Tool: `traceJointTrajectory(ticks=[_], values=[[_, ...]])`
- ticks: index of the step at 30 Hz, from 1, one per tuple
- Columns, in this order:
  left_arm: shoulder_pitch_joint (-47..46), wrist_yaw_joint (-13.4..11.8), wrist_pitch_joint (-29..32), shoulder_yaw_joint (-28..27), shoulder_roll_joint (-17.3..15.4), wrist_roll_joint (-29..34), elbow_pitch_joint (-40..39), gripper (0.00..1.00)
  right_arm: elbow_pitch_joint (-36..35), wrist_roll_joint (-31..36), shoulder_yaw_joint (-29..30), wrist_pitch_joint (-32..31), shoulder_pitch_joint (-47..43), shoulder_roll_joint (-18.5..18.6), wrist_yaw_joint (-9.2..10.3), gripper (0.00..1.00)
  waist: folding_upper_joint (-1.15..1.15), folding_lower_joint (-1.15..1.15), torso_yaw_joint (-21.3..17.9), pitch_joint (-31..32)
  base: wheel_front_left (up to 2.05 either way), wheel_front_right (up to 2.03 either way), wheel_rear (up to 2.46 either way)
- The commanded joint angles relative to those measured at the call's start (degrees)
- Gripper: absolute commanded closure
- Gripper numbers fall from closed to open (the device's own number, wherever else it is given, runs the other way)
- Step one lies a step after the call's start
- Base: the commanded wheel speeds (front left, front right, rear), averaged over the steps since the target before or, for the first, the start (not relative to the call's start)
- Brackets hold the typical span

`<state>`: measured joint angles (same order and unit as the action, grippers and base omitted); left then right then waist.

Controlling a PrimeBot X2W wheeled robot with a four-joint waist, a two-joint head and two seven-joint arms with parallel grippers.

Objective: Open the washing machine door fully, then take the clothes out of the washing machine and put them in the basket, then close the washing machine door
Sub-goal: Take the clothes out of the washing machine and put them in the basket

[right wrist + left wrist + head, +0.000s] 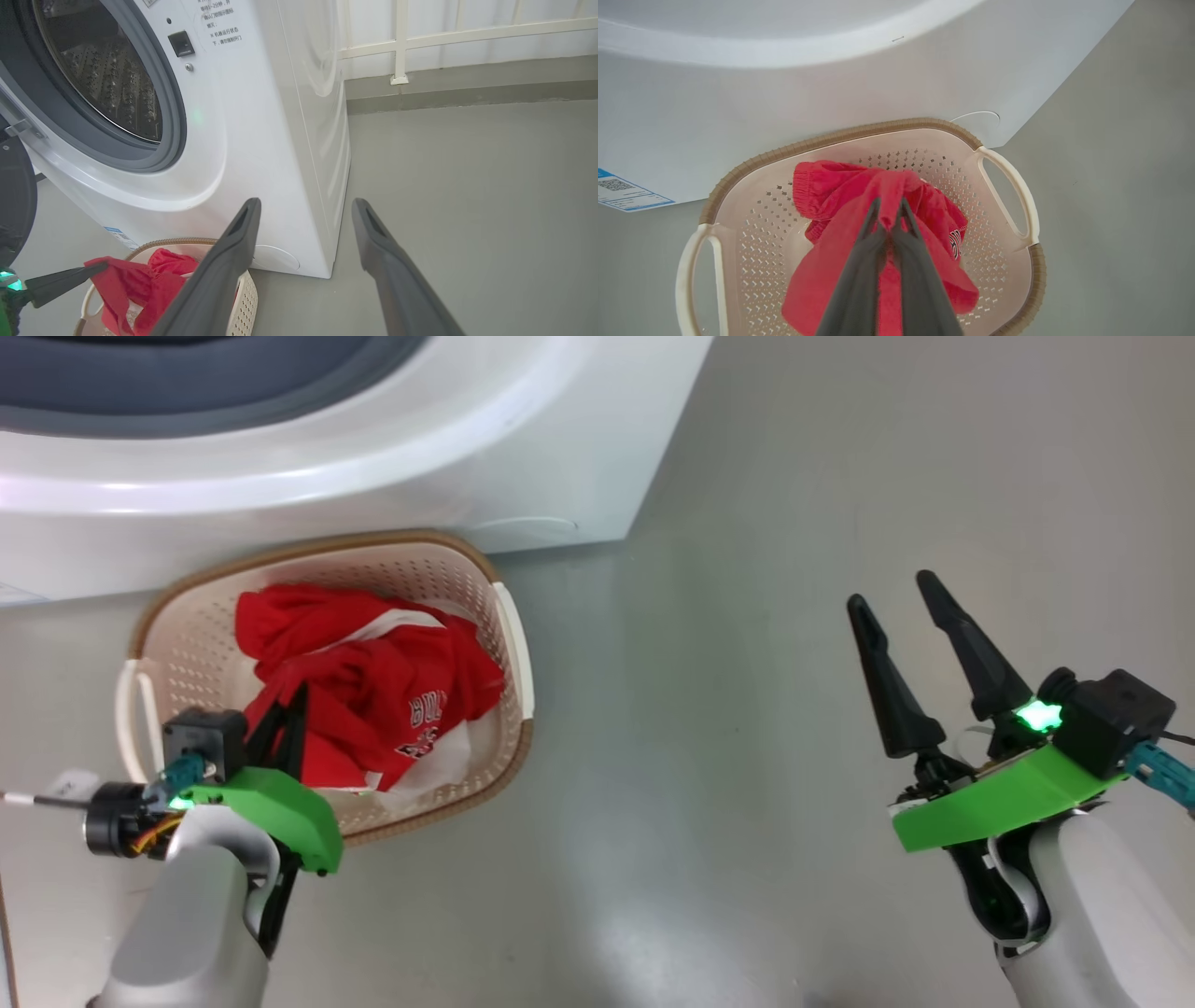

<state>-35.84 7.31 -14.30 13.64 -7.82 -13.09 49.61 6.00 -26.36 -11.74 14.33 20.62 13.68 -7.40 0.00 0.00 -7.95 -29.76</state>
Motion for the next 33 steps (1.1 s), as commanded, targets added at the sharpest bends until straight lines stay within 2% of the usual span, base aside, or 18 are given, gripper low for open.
traceJointTrajectory(ticks=[1, 13, 23, 24, 26, 27, 28, 33], values=[[-1.4, 0.2, -0.7, -0.6, -2.2, 0.3, 1.1, 1.0, -1.2, 1.2, -1.3, 0.7, 0.2, -0.2, -0.09, 0.0, 0.0, 0.0, -1.5, -1.8, 0.0, 0.0, 0.0], [-9.7, 0.2, -0.7, 4.4, -4.7, -0.5, 15.4, 1.0, -1.1, 1.5, -3.3, 0.7, 3.1, -1.8, -0.09, 0.0, 0.0, 0.0, -4.5, -6.4, 0.0, 0.0, 0.0], [-13.4, 0.2, -0.7, 9.2, -6.4, -5.1, 21.6, 1.0, -1.7, 1.7, -3.6, 0.7, 3.6, -2.1, -0.09, 0.0, 0.0, 0.0, -6.1, -8.4, 0.0, 0.0, 0.0], [-13.7, 0.2, -0.7, 9.4, -6.4, -5.7, 21.8, 0.89, -1.7, 1.7, -3.5, 0.7, 3.6, -2.1, -0.09, 0.0, 0.0, 0.0, -6.1, -8.5, 0.0, 0.0, 0.0], [-14.1, 0.2, -0.7, 9.8, -6.6, -6.7, 22.0, 0.52, -1.7, 1.8, -3.3, 0.7, 3.6, -2.2, -0.09, 0.0, 0.0, 0.0, -5.9, -8.3, 0.0, 0.0, 0.0], [-14.2, 0.2, -0.7, 9.9, -6.7, -7.3, 21.9, 0.04, -1.6, 1.9, -3.2, 0.7, 3.6, -2.3, -0.09, 0.0, 0.0, 0.0, -5.8, -8.2, 0.0, 0.0, 0.0], [-14.1, 0.2, -0.7, 10.1, -6.7, -7.9, 21.9, 0.0, -1.5, 2.0, -3.1, 0.7, 3.7, -2.4, -0.09, 0.0, 0.0, 0.0, -5.7, -7.9, 0.0, 0.0, 0.0], [-13.1, 0.2, -0.7, 10.2, -6.9, -11.1, 19.8, 0.0, -0.7, 2.1, -3.1, 0.7, 3.7, -2.6, -0.09, 0.0, 0.0, 0.0, -4.8, -6.2, 0.0, 0.0, 0.0]])
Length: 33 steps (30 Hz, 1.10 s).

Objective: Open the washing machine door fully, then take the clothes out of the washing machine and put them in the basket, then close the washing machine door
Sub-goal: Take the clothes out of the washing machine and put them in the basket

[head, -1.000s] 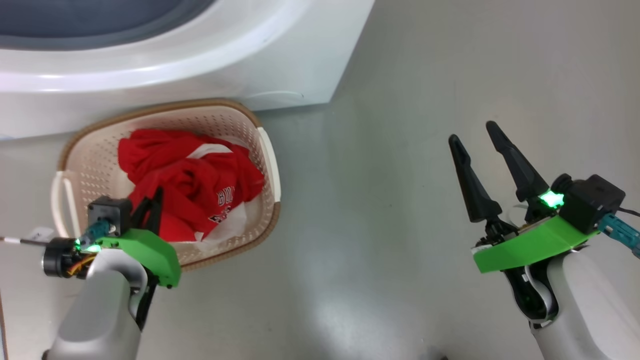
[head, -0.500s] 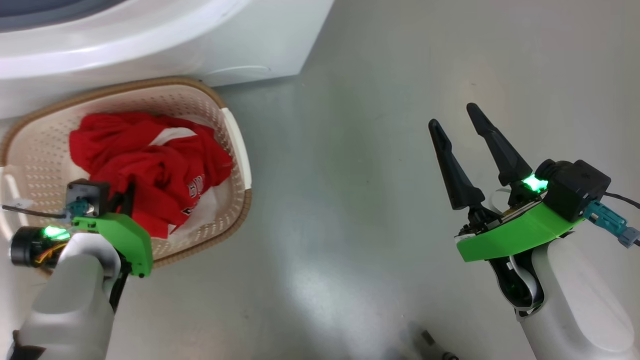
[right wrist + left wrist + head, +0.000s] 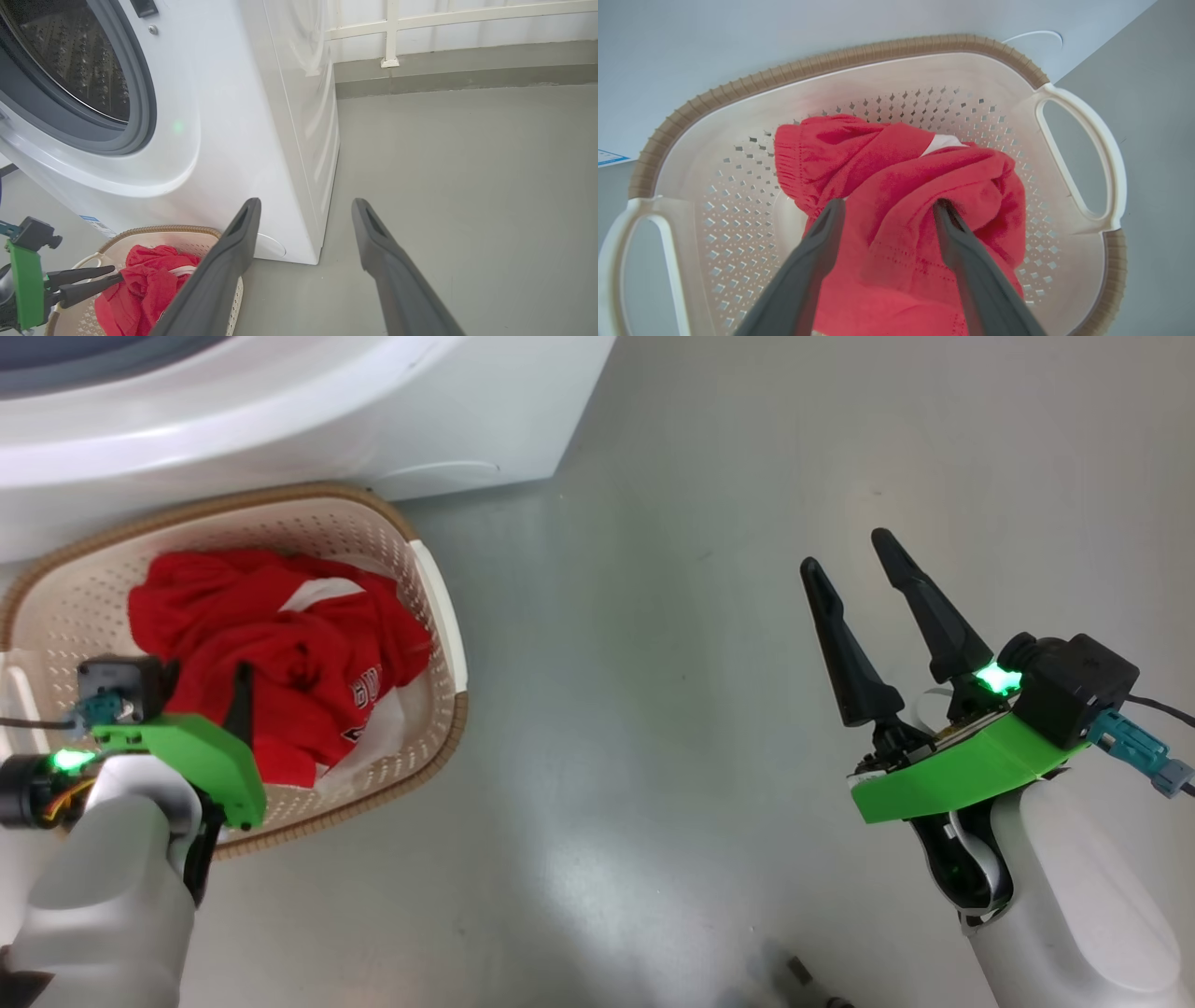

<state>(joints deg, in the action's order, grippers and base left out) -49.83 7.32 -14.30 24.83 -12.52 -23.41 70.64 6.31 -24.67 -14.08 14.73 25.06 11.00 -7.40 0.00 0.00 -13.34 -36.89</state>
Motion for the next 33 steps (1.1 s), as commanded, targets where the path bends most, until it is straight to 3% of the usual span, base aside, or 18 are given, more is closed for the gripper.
traceJointTrajectory(ticks=[1, 8, 15, 33], values=[[1.2, 0.2, -0.7, -0.9, -2.3, -1.2, -1.8, 0.0, -0.9, 0.5, -0.7, 0.3, -0.8, 0.2, -0.09, 0.0, 0.0, 0.0, 0.8, 1.4, 0.0, 0.0, 0.0], [3.8, 0.2, -0.7, -2.2, -3.0, -3.4, -8.3, 0.0, 0.1, 0.1, -0.2, 0.3, -1.6, 1.2, -0.09, 0.0, 0.0, 0.0, 2.8, 4.8, 0.0, 0.0, 0.0], [7.2, 0.1, -0.7, -7.4, -3.2, -3.0, -14.8, 0.0, 0.6, -0.4, 0.0, 0.3, -2.7, 2.3, -0.09, 0.0, 0.0, 0.0, 4.5, 8.3, 0.0, 0.0, 0.0], [20.7, 0.2, -0.7, -23.0, 1.7, 7.8, -36.2, 0.0, 1.8, -2.3, 1.2, 0.3, -9.1, 6.1, -0.09, 0.0, 0.0, 0.0, 8.2, 20.0, 0.0, 0.0, 0.0]])
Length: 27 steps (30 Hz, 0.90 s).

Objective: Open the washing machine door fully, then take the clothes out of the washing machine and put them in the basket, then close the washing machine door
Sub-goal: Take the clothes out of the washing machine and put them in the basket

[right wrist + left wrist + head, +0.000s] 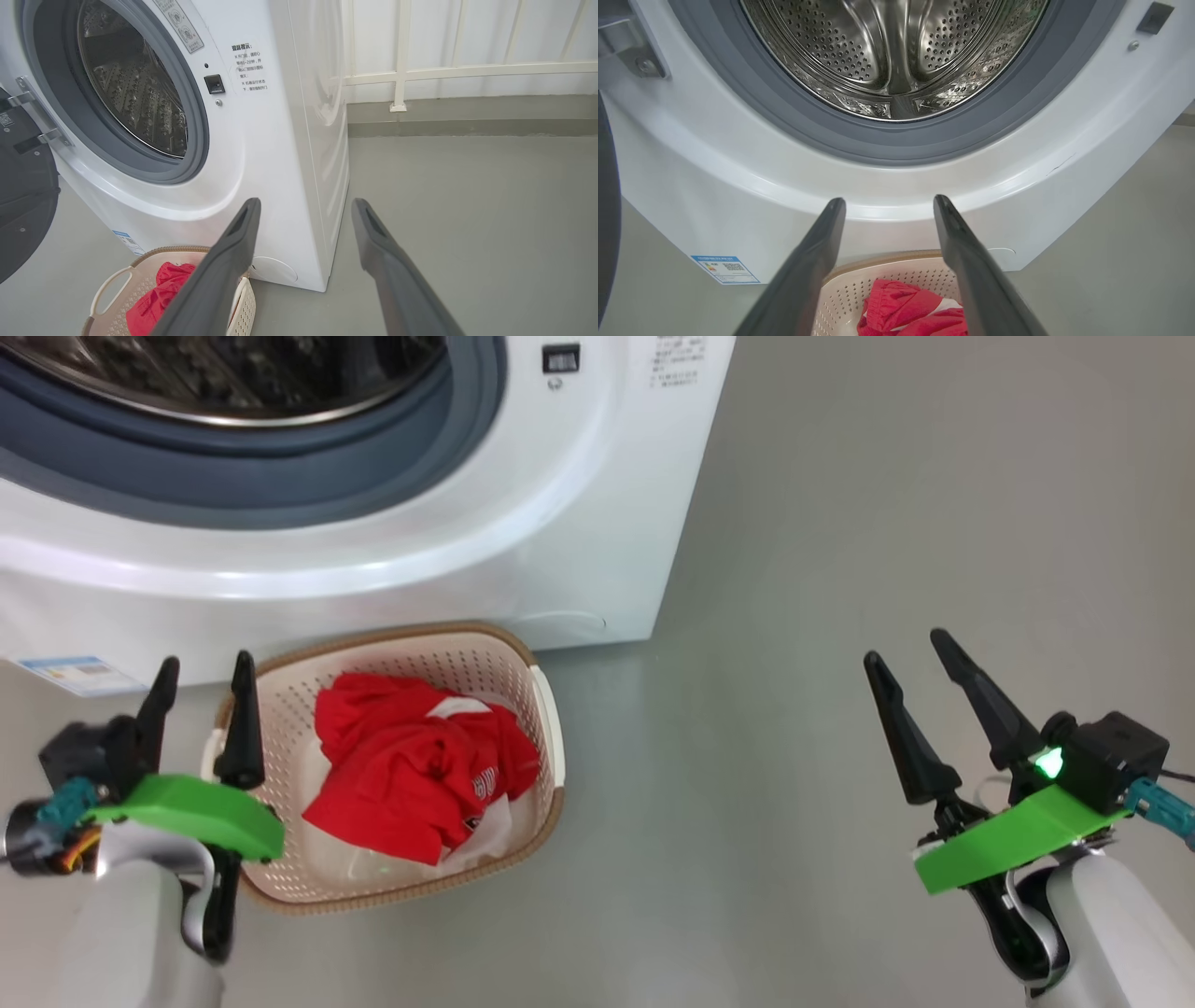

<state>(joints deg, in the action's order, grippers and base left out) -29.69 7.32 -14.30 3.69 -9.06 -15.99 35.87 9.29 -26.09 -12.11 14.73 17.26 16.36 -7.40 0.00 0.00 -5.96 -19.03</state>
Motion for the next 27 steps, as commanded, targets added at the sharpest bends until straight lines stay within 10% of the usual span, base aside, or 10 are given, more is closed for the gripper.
traceJointTrajectory(ticks=[1, 27], values=[[1.5, 0.2, -0.7, -2.4, -1.6, 0.9, -2.6, 0.0, -1.1, -0.9, -0.7, 0.3, -1.7, 0.9, -0.09, 0.0, 0.0, 0.0, 0.9, 2.7, 0.0, 0.0, 0.0], [23.1, 0.2, -0.7, -10.3, 2.2, 4.5, -25.3, 0.0, -1.4, -2.2, 0.9, 0.3, -8.3, 2.8, -0.09, 0.0, 0.0, 0.0, 1.9, 9.1, 0.0, 0.0, 0.0]])
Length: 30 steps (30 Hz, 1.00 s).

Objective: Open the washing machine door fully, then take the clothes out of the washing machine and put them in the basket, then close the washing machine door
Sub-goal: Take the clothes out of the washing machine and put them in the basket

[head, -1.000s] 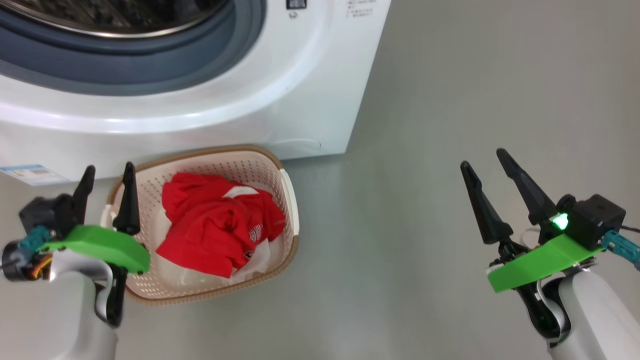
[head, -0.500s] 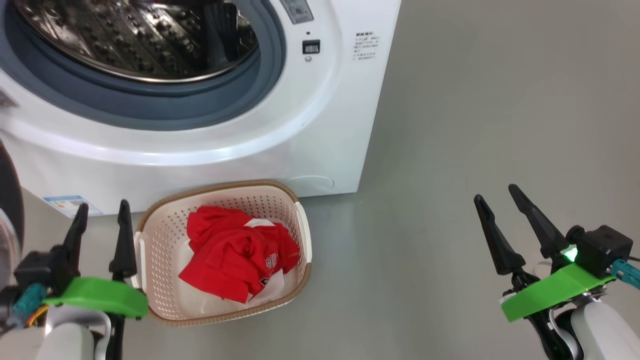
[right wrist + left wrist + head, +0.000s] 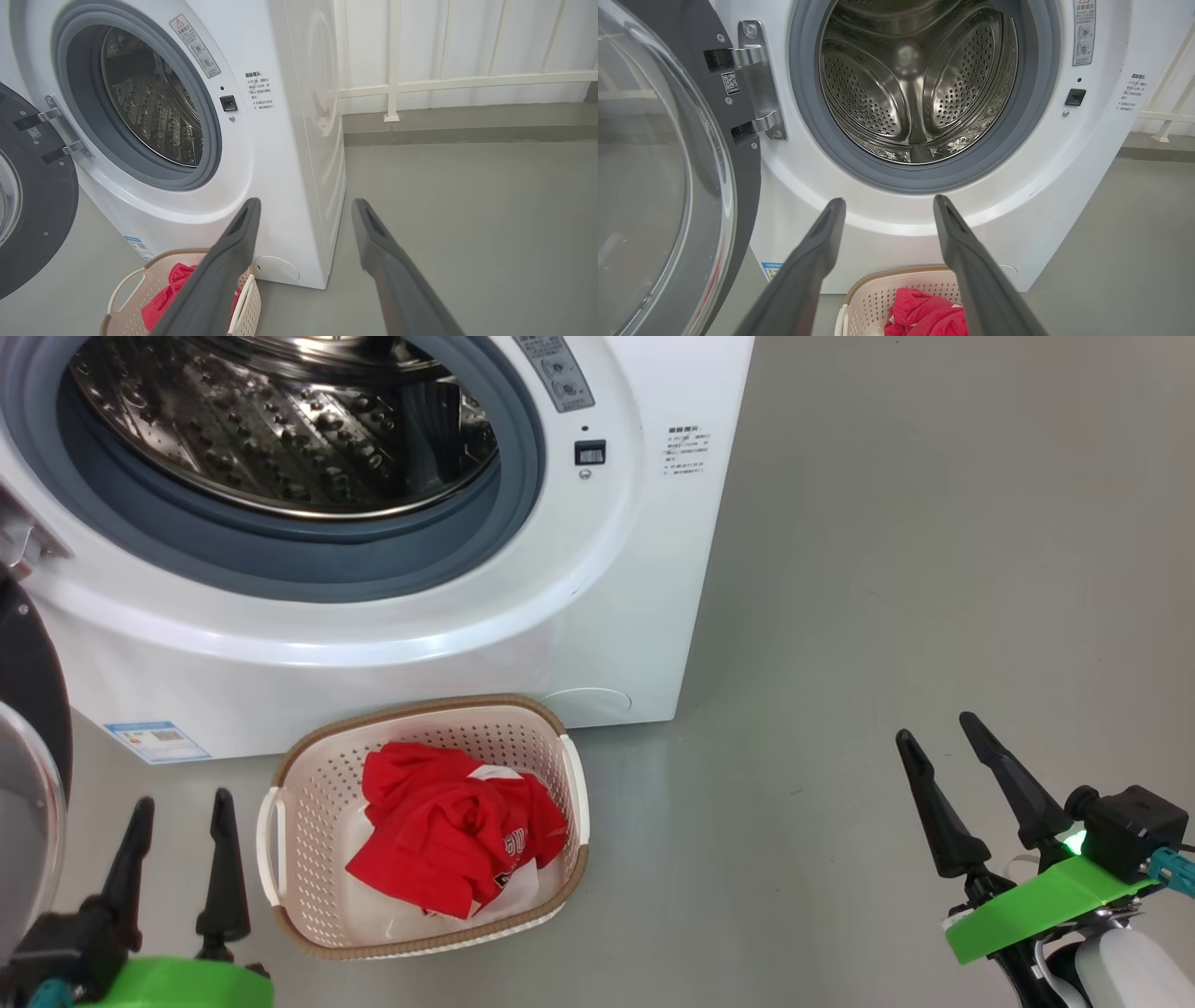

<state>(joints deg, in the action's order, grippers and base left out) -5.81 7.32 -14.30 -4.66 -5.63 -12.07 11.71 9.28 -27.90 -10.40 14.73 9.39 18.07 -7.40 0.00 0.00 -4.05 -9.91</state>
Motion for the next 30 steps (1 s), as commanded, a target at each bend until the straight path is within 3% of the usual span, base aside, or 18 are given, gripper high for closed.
traceJointTrajectory(ticks=[1, 30], values=[[-0.2, 0.2, -0.7, -2.2, -1.0, 0.5, -1.8, 0.0, -1.4, -0.4, -0.8, 0.3, -0.5, 1.1, -0.09, 0.0, 0.0, 0.0, 0.0, 0.0, 0.0, 0.0, 0.0], [2.0, 0.2, -0.7, -2.6, -0.1, 0.6, -4.6, 0.0, -2.0, -0.1, 0.0, 0.3, -0.5, 1.1, -0.09, 0.0, 0.0, 0.0, 0.1, 0.0, 0.0, 0.0, 0.0]])
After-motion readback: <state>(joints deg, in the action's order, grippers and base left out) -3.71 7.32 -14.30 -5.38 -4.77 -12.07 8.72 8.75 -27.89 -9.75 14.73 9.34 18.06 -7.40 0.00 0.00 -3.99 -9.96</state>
